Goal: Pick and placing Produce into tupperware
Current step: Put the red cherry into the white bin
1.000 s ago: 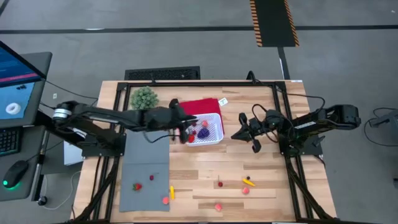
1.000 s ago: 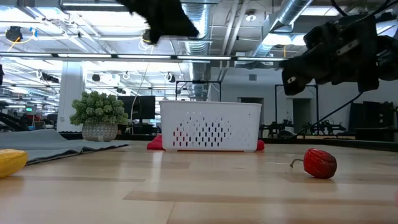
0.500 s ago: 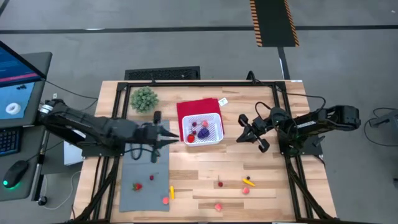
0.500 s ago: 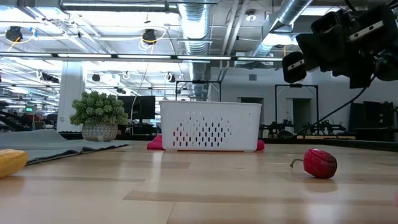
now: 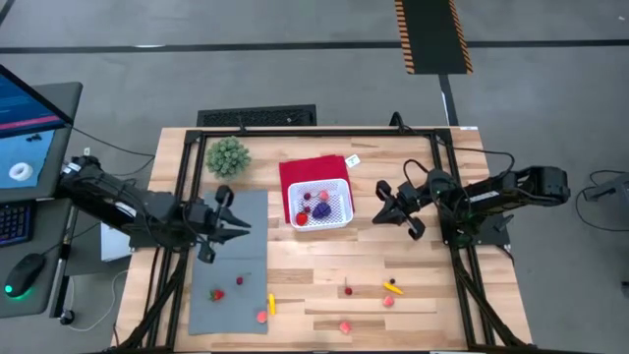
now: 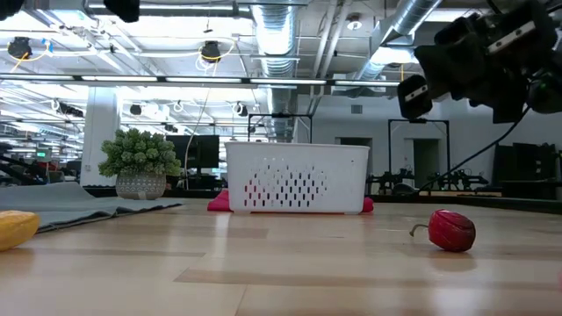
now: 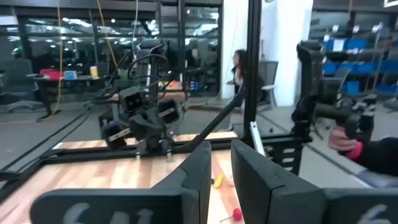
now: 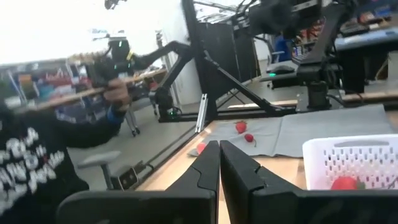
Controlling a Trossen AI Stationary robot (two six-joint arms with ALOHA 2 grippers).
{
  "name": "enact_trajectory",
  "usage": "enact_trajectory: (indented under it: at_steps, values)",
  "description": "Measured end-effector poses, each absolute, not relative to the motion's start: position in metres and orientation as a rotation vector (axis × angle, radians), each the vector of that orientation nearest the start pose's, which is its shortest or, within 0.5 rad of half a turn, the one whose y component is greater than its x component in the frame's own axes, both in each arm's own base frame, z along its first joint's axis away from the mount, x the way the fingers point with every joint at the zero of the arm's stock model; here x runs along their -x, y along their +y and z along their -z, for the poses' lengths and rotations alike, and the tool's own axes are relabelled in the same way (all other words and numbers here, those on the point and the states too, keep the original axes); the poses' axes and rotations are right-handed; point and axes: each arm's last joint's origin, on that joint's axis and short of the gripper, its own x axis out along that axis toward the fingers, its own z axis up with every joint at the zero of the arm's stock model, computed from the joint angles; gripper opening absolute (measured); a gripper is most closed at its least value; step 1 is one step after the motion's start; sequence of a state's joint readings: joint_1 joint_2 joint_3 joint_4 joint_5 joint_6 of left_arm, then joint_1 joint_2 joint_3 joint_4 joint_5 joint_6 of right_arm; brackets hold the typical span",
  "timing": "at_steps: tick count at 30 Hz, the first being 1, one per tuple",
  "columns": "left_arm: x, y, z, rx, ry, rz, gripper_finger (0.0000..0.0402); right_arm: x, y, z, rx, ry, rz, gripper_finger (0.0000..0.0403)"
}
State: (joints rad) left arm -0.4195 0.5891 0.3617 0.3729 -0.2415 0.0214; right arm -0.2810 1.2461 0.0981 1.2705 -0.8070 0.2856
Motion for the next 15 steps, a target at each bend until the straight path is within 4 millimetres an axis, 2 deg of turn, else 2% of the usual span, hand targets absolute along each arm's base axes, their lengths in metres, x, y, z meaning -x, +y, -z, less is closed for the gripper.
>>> enact_trajectory:
  at_steps: [3,7,10,15]
  values:
    - [-0.134,-0.054,-0.262,0.028,-0.131,0.191,0.0055,-0.181,-0.026,-0.17,-0.247,-0.032,-0.554,0.0036]
    - [-0.134,-0.056,-0.242,0.004,-0.115,0.187,0.0055,-0.187,-0.013,-0.171,-0.212,-0.044,-0.578,0.0036]
    - [-0.131,-0.056,-0.23,-0.019,-0.198,0.174,0.0055,-0.192,-0.004,-0.174,-0.124,-0.086,-0.56,0.0036]
    - [-0.116,-0.048,-0.216,-0.006,-0.324,0.088,0.0055,-0.194,0.005,-0.175,-0.107,-0.09,-0.554,0.0034]
